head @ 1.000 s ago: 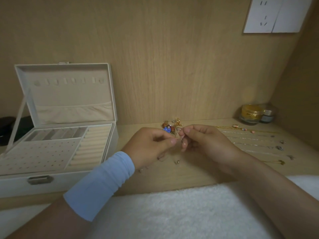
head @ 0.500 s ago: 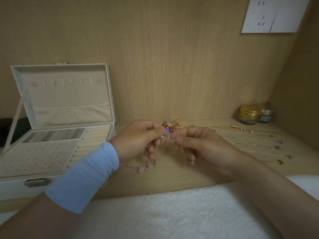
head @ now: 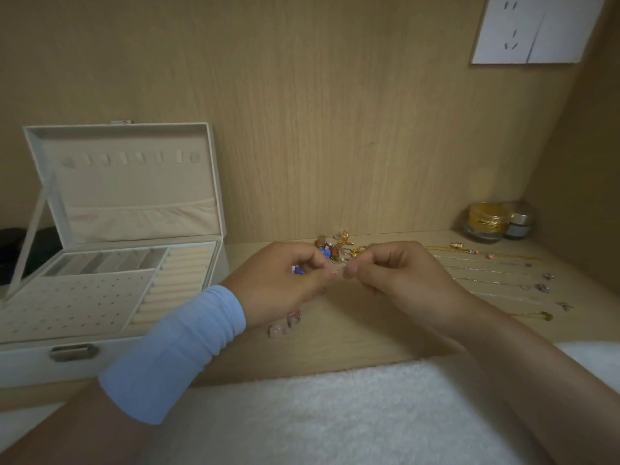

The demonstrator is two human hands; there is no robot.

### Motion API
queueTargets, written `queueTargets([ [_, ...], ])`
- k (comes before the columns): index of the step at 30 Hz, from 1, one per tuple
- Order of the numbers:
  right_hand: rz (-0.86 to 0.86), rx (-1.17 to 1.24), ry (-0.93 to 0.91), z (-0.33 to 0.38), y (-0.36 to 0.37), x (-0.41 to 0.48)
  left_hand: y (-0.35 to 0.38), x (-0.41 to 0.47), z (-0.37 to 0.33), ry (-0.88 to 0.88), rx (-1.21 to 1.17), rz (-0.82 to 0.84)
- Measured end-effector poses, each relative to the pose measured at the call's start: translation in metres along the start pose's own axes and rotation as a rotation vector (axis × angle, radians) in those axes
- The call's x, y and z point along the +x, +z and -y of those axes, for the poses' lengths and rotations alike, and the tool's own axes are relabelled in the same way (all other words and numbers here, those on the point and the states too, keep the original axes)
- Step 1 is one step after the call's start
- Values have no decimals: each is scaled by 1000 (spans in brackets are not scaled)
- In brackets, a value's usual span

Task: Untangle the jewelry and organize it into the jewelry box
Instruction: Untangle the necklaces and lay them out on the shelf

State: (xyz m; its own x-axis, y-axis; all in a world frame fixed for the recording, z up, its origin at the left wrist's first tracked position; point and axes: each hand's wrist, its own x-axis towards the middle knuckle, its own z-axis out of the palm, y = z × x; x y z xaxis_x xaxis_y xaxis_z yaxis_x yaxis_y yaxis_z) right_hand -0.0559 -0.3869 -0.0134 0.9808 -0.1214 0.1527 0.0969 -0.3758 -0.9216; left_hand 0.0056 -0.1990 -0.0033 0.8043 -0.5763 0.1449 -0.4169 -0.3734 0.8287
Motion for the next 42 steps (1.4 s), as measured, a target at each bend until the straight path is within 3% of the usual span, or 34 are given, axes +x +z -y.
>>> queueTargets([
  [5,-7,81,-12,1,-1,2,3,-2,-7,-32,-211,35],
  [11,-2,116,33,8,-1,-2,0,0,-3,-11,-155,43],
  [14,83,105,101,12,-1,-5,-1,1,0,77,77,-40],
  [18,235,127,172,15,-1,-9,-2,0,-4,143,181,-122],
  [23,384,251,198,12,5,-12,-8,2,-9,73,94,-35],
  [29,202,326,56,6,23,-11,-17,0,-22,35,15,-24],
  [33,8,239,-173,5,29,-7,-24,0,-25,15,-50,-41],
  [42,155,476,-130,11,30,-10,-33,-3,-34,53,-118,-37],
])
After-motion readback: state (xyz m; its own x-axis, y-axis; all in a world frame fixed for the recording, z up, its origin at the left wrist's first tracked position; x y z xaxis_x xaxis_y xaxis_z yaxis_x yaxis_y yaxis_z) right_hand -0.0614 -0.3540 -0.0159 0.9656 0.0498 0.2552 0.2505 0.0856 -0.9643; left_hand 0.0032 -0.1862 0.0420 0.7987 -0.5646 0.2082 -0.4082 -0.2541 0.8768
